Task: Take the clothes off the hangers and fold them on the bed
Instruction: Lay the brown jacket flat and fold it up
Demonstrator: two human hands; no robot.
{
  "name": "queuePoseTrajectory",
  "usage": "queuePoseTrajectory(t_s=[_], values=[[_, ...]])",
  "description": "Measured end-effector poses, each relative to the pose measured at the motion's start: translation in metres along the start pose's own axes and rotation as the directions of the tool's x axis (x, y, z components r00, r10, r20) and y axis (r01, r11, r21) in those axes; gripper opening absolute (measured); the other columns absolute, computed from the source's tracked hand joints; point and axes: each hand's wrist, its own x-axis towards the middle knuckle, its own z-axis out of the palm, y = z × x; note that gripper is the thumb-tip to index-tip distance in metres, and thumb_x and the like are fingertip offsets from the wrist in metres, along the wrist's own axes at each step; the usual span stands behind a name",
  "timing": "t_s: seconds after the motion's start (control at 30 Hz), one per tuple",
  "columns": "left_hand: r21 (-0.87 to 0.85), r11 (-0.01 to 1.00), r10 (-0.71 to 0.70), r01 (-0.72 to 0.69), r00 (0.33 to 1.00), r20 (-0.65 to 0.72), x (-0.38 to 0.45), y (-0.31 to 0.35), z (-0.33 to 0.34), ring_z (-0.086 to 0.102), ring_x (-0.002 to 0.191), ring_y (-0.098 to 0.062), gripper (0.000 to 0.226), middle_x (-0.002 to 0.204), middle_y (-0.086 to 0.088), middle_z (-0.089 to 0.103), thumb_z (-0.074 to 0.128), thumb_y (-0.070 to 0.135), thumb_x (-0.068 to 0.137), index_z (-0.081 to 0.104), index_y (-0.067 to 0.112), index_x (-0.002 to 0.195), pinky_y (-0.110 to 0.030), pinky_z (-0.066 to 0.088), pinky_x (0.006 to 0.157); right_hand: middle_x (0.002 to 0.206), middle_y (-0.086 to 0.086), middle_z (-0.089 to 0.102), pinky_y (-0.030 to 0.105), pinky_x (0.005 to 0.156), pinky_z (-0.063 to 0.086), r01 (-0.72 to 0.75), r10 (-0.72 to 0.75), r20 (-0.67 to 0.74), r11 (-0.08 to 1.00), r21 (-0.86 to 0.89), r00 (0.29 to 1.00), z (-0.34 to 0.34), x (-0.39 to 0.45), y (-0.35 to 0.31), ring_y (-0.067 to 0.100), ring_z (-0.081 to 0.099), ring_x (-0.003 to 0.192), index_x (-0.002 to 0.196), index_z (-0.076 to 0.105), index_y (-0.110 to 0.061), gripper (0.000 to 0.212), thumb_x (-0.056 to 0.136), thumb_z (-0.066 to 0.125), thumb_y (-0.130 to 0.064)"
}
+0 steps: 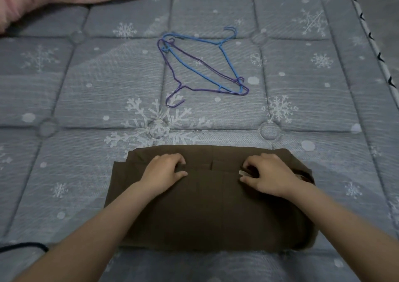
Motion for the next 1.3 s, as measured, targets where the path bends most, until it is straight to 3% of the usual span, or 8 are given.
queuePoseTrajectory(t_s=[0.13, 0.3, 0.47, 0.6, 0.73, 0.93, 1.17, 1.3], values=[[-0.142, 0.990, -0.029, 0.021, 0.998, -0.054, 0.010, -0.002, -0.005, 0.059, 0.098, -0.013, 0.015, 0.099, 0.009, 0.066, 0.065, 0.031, 0.086, 0.066, 0.023, 0.098, -0.027, 0.039, 0.087, 0.103, -0.008, 0.060, 0.030, 0.079, 0.044, 0.007, -0.001, -0.138, 0.999, 0.043, 0.990, -0.001, 0.005, 0.000, 0.016, 0.059, 0.095, 0.104, 0.058, -0.023, 0.013, 0.092, 0.054, -0.027], [-0.116, 0.993, 0.010, -0.036, 0.976, -0.218, 0.029, -0.004, -0.017, 0.061, 0.097, -0.016, 0.015, 0.101, 0.006, 0.070, 0.059, 0.027, 0.091, 0.069, 0.020, 0.100, -0.031, 0.041, 0.089, 0.108, -0.002, 0.050, 0.033, 0.059, 0.043, -0.037, -0.002, -0.274, 0.990, -0.139, 0.962, -0.008, 0.020, -0.004, 0.026, 0.059, 0.081, 0.116, 0.048, -0.024, 0.022, 0.100, 0.035, -0.030], [0.005, 1.000, 0.015, -0.014, 0.970, -0.244, 0.047, -0.009, -0.001, 0.054, 0.102, -0.017, 0.015, 0.104, 0.005, 0.062, 0.057, 0.029, 0.092, 0.064, 0.021, 0.101, -0.031, 0.030, 0.094, 0.099, 0.003, 0.058, 0.032, 0.061, 0.041, -0.025, -0.029, -0.276, 0.981, -0.191, 0.961, 0.000, 0.042, 0.011, 0.023, 0.057, 0.084, 0.111, 0.060, -0.016, 0.023, 0.097, 0.044, -0.026], [0.061, 0.998, 0.027, -0.008, 0.949, -0.316, 0.050, -0.016, 0.024, 0.048, 0.105, -0.020, 0.016, 0.109, 0.001, 0.055, 0.059, 0.029, 0.090, 0.063, 0.019, 0.102, -0.033, 0.031, 0.098, 0.104, 0.008, 0.060, 0.039, 0.077, 0.042, -0.126, 0.057, -0.290, 0.966, -0.226, 0.955, 0.026, 0.052, 0.020, 0.029, 0.056, 0.094, 0.108, 0.064, -0.014, 0.033, 0.096, 0.042, -0.035], [0.113, 0.993, 0.057, -0.023, 0.951, -0.305, 0.051, -0.022, 0.034, 0.052, 0.099, -0.020, 0.024, 0.104, 0.001, 0.057, 0.045, 0.035, 0.094, 0.056, 0.018, 0.106, -0.035, 0.034, 0.094, 0.112, 0.007, 0.056, 0.038, 0.083, 0.039, -0.179, 0.125, -0.250, 0.962, -0.207, 0.960, 0.038, 0.056, 0.024, 0.027, 0.054, 0.100, 0.115, 0.058, -0.016, 0.050, 0.095, 0.022, -0.046], [0.251, 0.968, 0.065, -0.016, 0.980, -0.186, 0.050, -0.025, 0.029, 0.052, 0.103, -0.023, 0.068, 0.108, -0.002, 0.056, 0.022, 0.069, 0.085, 0.050, 0.019, 0.123, -0.038, 0.034, 0.093, 0.109, 0.004, 0.055, 0.038, 0.085, 0.041, -0.178, 0.134, -0.201, 0.960, -0.218, 0.970, 0.035, 0.058, 0.026, 0.024, 0.052, 0.101, 0.112, 0.054, -0.017, 0.076, 0.079, 0.017, -0.073], [0.207, 0.978, 0.023, -0.018, 0.999, -0.025, 0.059, -0.019, 0.004, 0.054, 0.077, -0.019, 0.050, 0.075, 0.006, 0.053, 0.041, 0.069, 0.083, 0.050, 0.020, 0.085, -0.031, 0.033, 0.072, 0.071, -0.005, 0.053, 0.031, 0.057, 0.033, -0.172, 0.163, -0.092, 0.980, -0.101, 0.982, 0.013, 0.059, 0.024, 0.017, 0.052, 0.069, 0.076, 0.047, -0.019, 0.058, 0.077, 0.040, -0.076], [0.114, 0.993, 0.002, 0.000, 1.000, -0.020, 0.057, -0.016, 0.001, 0.053, 0.080, -0.016, 0.044, 0.080, 0.008, 0.056, 0.046, 0.064, 0.085, 0.055, 0.021, 0.087, -0.033, 0.037, 0.082, 0.072, -0.005, 0.055, 0.028, 0.053, 0.032, -0.183, 0.183, -0.046, 0.983, 0.016, 0.982, 0.007, 0.059, 0.023, 0.011, 0.051, 0.067, 0.070, 0.048, -0.018, 0.055, 0.077, 0.047, -0.073]])
